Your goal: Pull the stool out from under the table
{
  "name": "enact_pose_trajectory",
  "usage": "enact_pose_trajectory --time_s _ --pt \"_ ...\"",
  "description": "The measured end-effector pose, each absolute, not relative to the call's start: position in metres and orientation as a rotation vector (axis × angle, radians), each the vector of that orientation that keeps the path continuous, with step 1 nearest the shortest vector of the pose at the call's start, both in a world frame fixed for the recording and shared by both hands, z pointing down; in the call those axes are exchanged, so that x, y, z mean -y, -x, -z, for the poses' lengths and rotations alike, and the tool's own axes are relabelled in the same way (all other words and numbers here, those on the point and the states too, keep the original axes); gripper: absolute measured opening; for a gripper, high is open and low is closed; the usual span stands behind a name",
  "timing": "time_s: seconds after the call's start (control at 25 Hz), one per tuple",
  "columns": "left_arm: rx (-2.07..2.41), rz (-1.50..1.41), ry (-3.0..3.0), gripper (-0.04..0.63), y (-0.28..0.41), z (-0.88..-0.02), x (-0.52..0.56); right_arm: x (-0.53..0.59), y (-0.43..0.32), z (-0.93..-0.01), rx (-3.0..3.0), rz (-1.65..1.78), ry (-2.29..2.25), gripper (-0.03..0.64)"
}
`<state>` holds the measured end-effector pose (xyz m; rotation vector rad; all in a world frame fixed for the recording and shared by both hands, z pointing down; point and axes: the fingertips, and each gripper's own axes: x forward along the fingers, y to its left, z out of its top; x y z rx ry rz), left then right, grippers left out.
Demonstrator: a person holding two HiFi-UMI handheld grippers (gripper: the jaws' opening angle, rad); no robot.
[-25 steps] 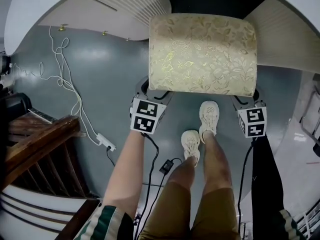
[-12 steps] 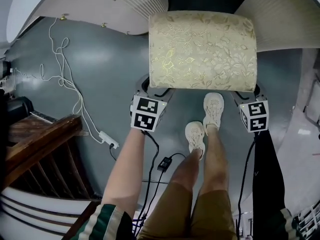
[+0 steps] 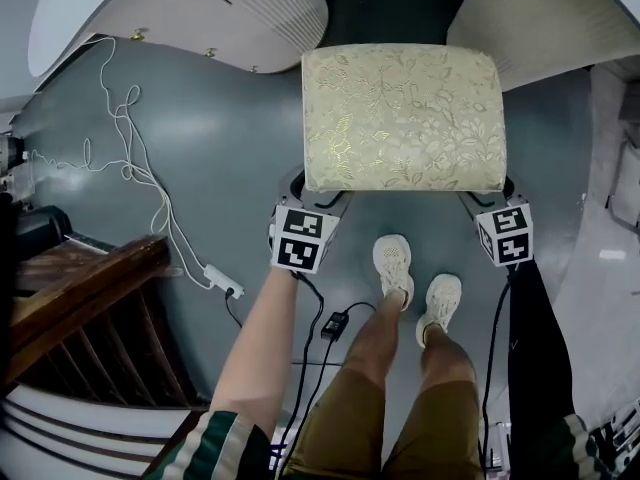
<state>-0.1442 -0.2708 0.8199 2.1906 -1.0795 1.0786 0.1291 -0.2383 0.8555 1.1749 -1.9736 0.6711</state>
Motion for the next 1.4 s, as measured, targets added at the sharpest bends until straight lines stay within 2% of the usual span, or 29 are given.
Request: enact_pose_trajectory --time_s 1.4 --pt "1.076 -1.242 -2.049 0.353 0.141 -0.810 0.254 0.231 -0.132 -0.864 1.880 -0.824 -1.024 0.360"
